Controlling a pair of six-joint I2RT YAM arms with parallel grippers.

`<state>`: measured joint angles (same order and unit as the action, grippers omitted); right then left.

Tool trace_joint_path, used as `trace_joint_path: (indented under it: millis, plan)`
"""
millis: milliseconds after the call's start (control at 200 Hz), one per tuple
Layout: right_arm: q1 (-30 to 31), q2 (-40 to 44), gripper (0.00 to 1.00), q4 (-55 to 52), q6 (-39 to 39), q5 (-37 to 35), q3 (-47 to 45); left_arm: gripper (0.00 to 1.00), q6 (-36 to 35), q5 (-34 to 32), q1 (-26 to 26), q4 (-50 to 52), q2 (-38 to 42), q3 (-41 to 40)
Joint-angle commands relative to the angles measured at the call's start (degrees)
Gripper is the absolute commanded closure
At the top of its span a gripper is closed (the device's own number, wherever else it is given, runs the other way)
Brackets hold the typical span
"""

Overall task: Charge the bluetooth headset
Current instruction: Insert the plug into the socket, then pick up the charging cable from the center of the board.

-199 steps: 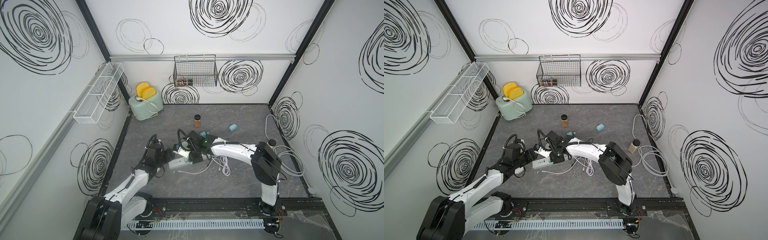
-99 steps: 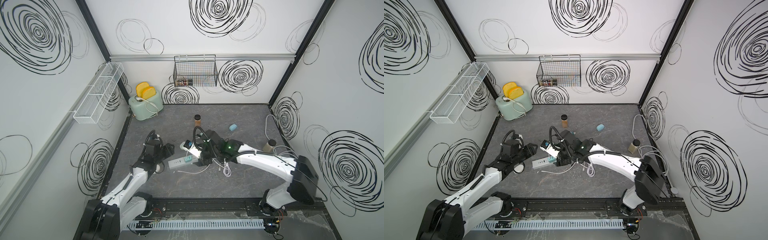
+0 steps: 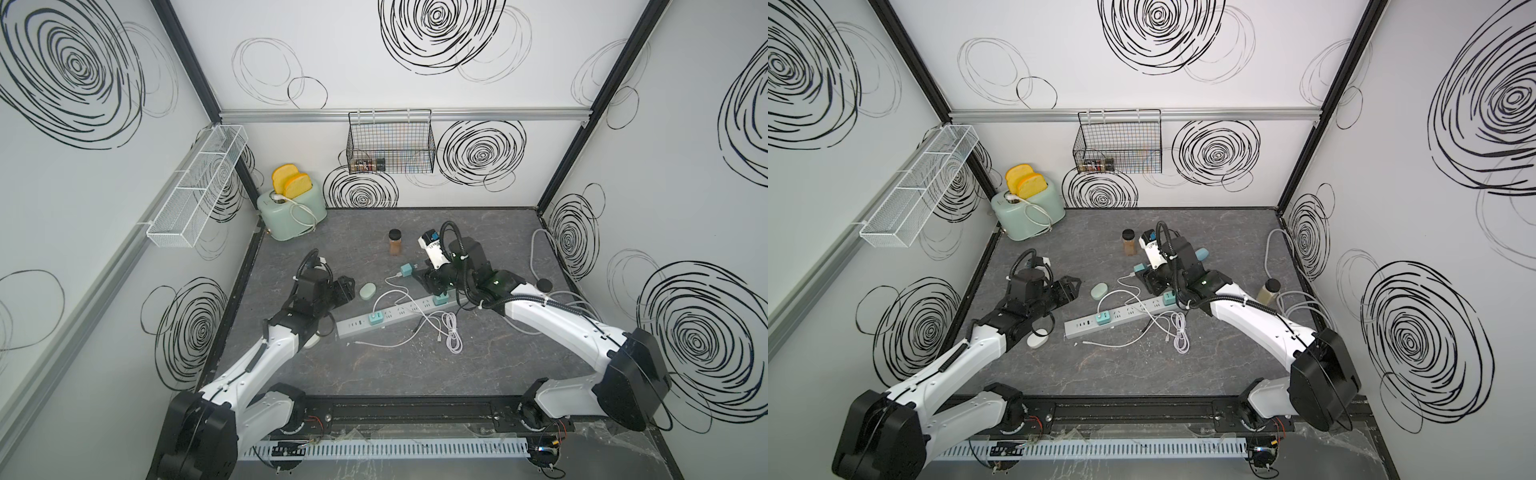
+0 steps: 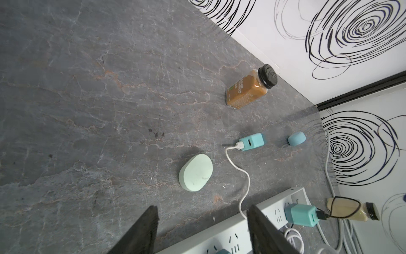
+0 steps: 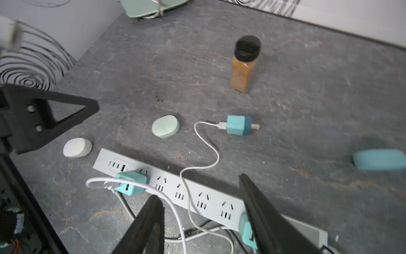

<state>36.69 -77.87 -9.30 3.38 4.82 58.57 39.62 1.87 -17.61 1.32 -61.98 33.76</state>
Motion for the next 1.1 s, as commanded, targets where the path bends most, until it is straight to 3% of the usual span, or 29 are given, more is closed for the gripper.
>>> trace_joint_path:
  millis: [0,165,385,691,901,1096]
  plan:
    - [-4.4,4.3,0.41,-1.4,13.7,-2.2,-2.5,0.32,-1.7,-5.7,-3.1,-2.3,-1.4,3.5]
    - [-13.6,11.1,0.44,2.5,21.4,4.4,-12.2,0.32,-2.4,-7.0,-6.6,-1.7,-4.0,8.2]
    - [-18.6,18.4,0.53,4.7,28.4,0.7,-22.9,0.33,-2.5,-9.5,-8.8,-2.7,-2.2,9.2]
    - [-23.4,15.3,0.58,7.6,32.9,9.2,-30.8,0.34,-8.7,-10.6,-16.0,-3.8,0.5,10.2]
    - [-23.5,8.7,0.68,10.3,34.3,16.6,-32.3,0.36,-11.4,-2.4,-19.0,-3.1,1.5,10.3]
    - [-23.5,5.8,0.68,12.1,35.6,18.0,-32.8,0.37,-11.7,5.9,-21.0,-0.6,1.0,10.6]
